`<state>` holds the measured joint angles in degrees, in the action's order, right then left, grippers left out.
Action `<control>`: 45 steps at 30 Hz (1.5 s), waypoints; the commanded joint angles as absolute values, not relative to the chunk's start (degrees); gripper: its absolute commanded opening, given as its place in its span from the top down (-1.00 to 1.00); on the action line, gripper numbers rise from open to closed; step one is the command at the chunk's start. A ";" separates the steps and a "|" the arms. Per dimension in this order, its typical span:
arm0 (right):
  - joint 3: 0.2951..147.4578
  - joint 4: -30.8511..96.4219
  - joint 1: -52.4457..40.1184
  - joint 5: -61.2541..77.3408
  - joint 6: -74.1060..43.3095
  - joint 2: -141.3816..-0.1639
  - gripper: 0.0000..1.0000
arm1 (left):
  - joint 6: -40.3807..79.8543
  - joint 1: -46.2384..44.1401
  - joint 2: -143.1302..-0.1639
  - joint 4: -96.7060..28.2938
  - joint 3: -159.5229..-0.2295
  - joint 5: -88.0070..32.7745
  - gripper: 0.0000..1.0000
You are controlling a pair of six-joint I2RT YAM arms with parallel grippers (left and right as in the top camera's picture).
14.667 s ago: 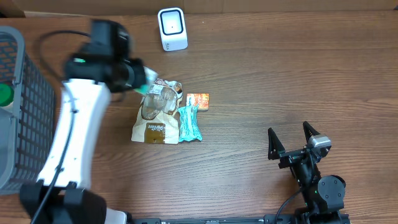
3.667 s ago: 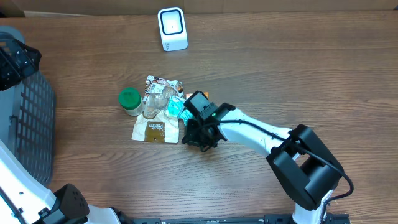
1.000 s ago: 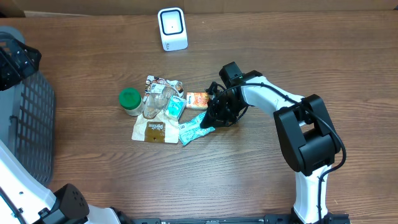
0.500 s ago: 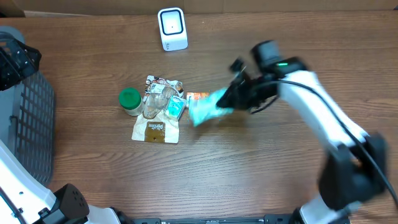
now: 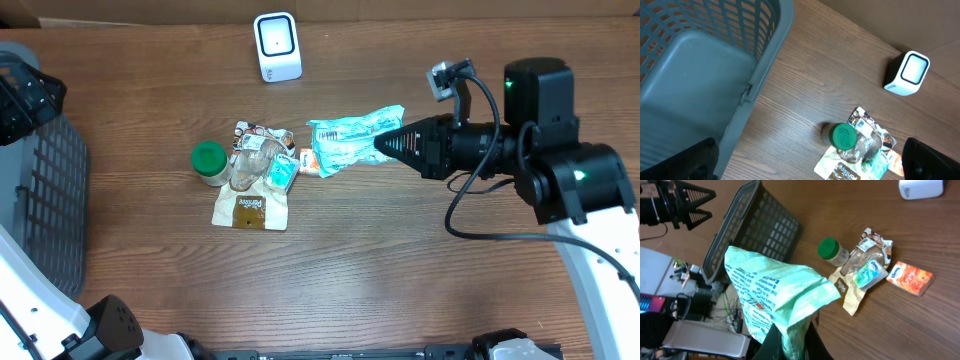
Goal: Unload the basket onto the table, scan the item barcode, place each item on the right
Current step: 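Carry the wipes pack to the scanner and hold it in front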
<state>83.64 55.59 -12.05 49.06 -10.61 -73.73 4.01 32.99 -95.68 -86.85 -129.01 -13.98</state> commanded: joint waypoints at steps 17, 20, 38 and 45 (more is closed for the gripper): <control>129.84 70.11 -29.21 -7.22 -7.09 -111.15 0.93 | 2.72 33.08 -95.22 -86.78 -129.86 -14.44 -0.99; 129.38 58.94 -31.40 -21.71 -0.51 -115.31 0.92 | 2.70 33.08 -95.22 -86.80 -129.86 -14.44 -0.99; 129.29 6.57 -33.17 -28.93 53.84 -141.21 0.92 | 2.72 33.08 -95.22 -86.78 -129.86 -14.44 -0.99; 128.92 4.80 -33.23 -28.88 57.93 -143.39 0.92 | 2.72 33.08 -95.22 -86.78 -129.86 -14.44 -0.99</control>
<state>128.14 6.00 -32.77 -27.92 53.98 -143.65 4.01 32.99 -95.68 -86.85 -129.01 -13.96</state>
